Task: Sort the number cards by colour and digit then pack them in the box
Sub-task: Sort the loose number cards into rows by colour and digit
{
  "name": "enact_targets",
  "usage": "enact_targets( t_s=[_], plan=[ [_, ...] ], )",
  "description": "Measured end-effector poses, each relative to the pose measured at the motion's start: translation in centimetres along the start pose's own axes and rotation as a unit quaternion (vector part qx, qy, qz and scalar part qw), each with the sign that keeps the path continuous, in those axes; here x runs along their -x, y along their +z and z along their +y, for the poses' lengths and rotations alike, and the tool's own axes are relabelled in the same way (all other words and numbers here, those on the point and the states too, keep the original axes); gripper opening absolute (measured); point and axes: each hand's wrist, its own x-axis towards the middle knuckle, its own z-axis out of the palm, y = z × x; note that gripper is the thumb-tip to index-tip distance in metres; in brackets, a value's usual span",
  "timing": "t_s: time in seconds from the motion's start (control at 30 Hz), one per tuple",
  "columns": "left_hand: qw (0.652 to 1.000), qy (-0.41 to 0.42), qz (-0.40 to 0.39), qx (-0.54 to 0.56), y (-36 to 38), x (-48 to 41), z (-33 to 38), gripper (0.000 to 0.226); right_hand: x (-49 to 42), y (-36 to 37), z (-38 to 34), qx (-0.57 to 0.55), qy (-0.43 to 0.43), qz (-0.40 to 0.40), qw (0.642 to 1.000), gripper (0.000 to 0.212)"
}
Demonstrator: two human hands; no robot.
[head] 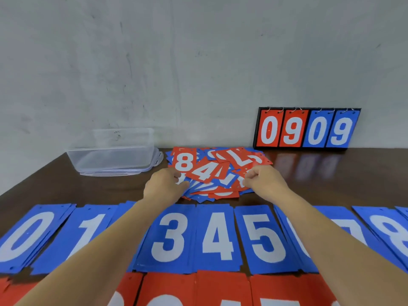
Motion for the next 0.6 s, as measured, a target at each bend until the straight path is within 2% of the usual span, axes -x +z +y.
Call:
enact_targets(
  t_s=[0.13, 0.23, 0.37, 0.5, 0.57, 0.6],
  plan=[
    [1.000, 0.002, -0.004, -0.020, 1.4, -2.9, 1.4, 0.065, -2.1, 1.8, -0.6, 0.021, -0.022, -0.006, 1.000, 0.033],
    [0.999, -0.013, -0.022, -0.048, 2.8, -4.7, 1.8, 0.079, -3.3, 3.1, -0.9, 0.037, -0.084, -0.047, 0.995, 0.052],
    [0.990, -0.022, -0.032, -0.139, 4.2, -5.9, 1.9, 0.089, -3.8, 4.4, -1.0, 0.125, -0.143, -0.103, 0.976, 0.054],
    [0.984, -0.018, -0.039, -0.172, 3.9, -6.4, 2.5, 0.080, -3.2, 3.4, -0.3, 0.202, -0.181, -0.094, 0.958, 0.048],
    [0.983, -0.011, -0.022, -0.180, 3.7, -6.5, 2.8, 0.065, -2.8, 2.7, 0.4, 0.212, -0.189, -0.091, 0.954, 0.046],
    [0.984, -0.003, 0.002, -0.179, 3.7, -6.5, 2.9, 0.050, -2.6, 2.4, 0.8, 0.211, -0.190, -0.093, 0.954, 0.044]
  ],
)
